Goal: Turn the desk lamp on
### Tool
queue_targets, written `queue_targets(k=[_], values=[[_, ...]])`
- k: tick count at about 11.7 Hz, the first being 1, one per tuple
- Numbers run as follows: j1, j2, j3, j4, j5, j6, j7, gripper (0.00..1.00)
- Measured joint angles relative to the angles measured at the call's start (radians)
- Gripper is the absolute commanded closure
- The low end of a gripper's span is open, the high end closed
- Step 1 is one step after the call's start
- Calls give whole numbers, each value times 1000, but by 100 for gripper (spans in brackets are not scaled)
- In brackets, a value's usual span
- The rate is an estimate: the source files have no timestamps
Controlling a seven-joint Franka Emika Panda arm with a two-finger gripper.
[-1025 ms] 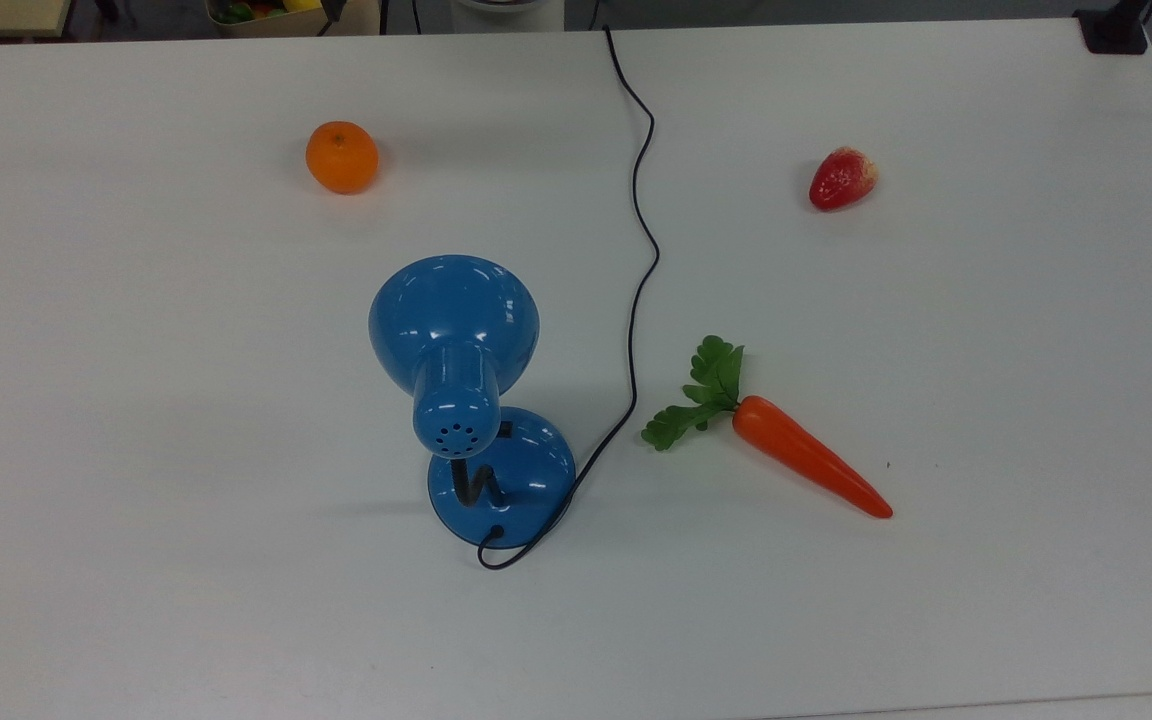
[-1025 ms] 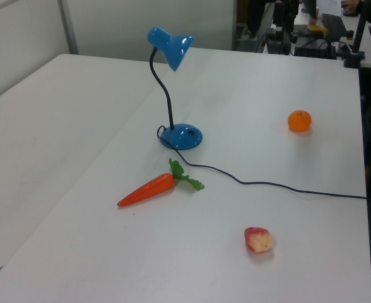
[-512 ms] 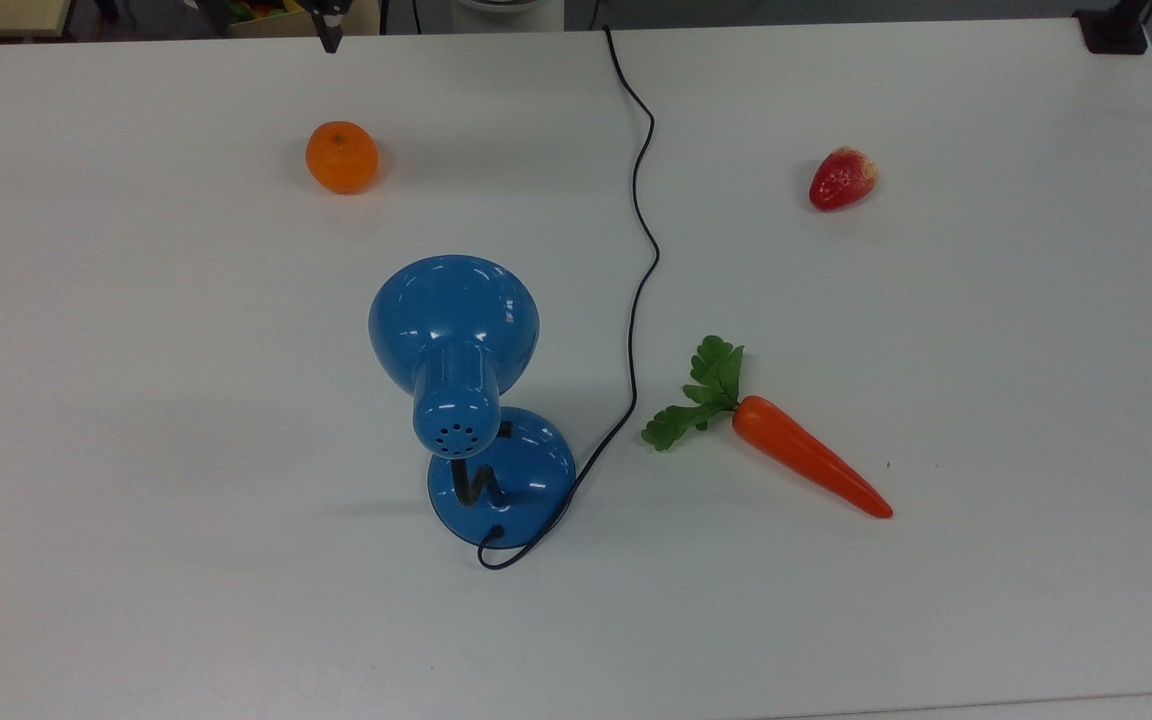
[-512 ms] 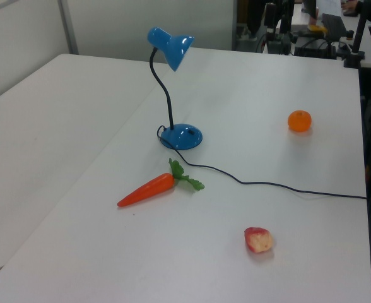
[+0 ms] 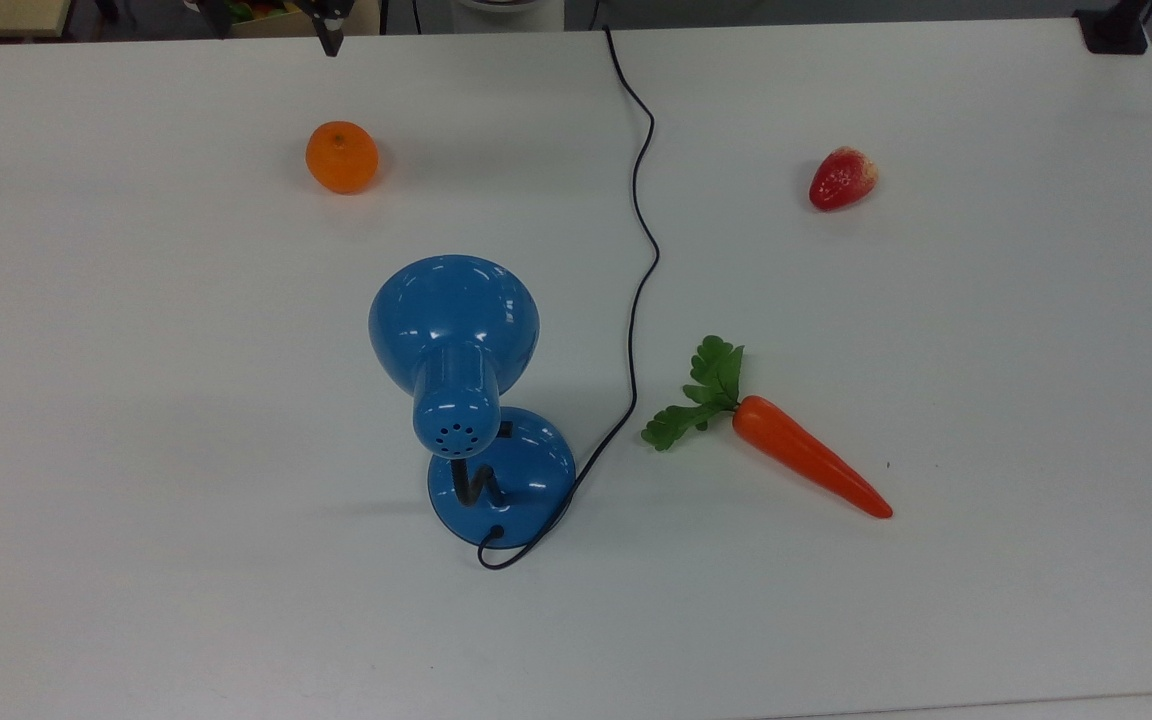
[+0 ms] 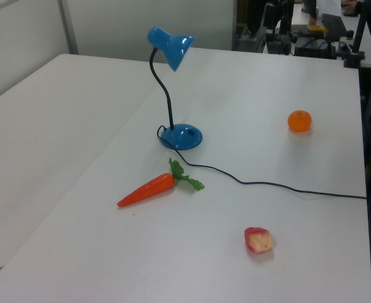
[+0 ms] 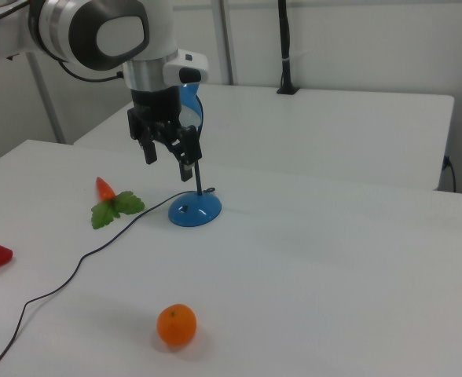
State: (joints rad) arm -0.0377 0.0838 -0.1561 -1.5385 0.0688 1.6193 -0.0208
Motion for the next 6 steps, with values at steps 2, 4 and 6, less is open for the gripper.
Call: queue_targets(k=[2, 4, 6], values=[[0, 0, 0, 0, 0, 0, 3, 0], [-1, -2, 0, 1, 0, 0, 6, 0], [-7, -9, -2, 2, 0, 0, 7, 0]])
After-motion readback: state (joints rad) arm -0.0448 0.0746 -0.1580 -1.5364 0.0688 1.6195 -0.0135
